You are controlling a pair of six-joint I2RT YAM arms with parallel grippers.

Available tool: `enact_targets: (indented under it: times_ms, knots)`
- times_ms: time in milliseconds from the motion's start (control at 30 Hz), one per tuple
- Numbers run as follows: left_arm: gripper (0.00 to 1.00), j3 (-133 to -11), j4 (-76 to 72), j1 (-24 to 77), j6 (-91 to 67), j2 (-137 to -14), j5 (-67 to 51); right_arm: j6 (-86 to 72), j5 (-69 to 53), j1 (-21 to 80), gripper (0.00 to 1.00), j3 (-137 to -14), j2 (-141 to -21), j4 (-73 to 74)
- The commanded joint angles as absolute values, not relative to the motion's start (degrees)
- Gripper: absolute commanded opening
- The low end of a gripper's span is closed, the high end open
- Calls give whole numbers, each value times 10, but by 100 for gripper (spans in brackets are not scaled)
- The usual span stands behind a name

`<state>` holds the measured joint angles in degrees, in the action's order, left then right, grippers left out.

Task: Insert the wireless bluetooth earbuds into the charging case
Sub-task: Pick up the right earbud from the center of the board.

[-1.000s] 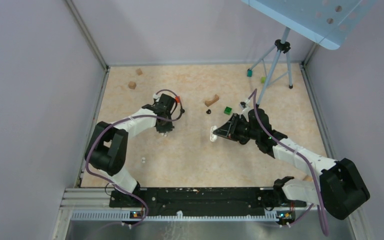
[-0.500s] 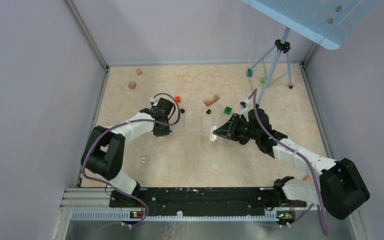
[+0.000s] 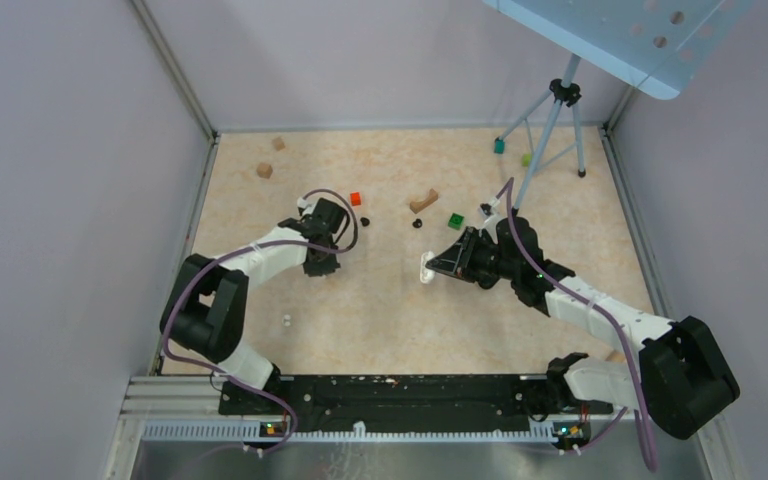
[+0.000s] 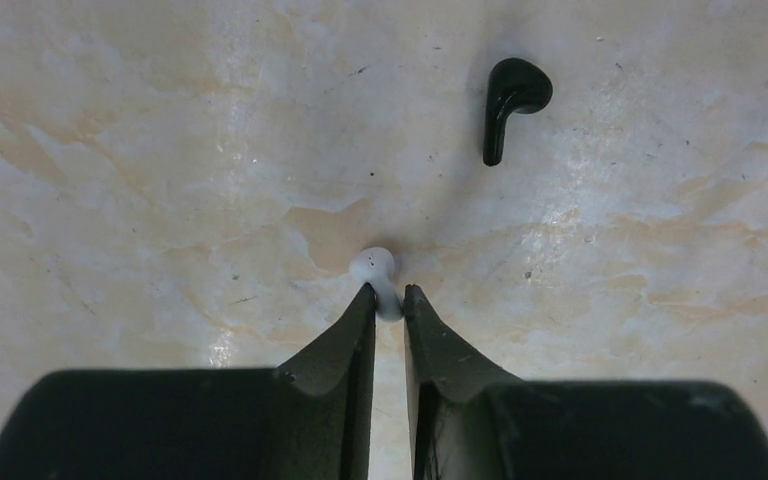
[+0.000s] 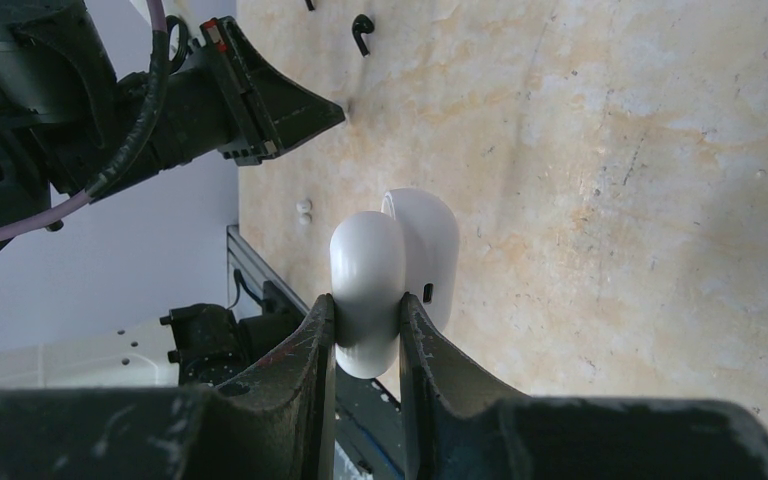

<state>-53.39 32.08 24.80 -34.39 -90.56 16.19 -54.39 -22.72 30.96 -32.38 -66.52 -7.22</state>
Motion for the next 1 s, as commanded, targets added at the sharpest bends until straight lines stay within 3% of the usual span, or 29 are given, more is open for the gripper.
enact_targets:
  times_ms: [0,300,467,667,800,967]
  knots:
    - [18,-526,335,248,-354,-883,175,-535,-234,305,0,-347,-667,-91]
    - [0,-521,349,248,-352,-860,171,-535,-236,306,0,-348,-670,-95]
    - [0,-511,319,248,-317,-819,117,-535,-236,305,0,-348,-670,-94]
    - [0,-470,207,256,-251,-701,-62,-535,-235,305,0,-350,-675,-95]
    - [0,-446,156,267,-270,-648,-167,-546,-236,305,0,-351,-688,-116]
    - [0,-396,50,301,-331,-586,-211,-555,-238,305,0,-353,-702,-133]
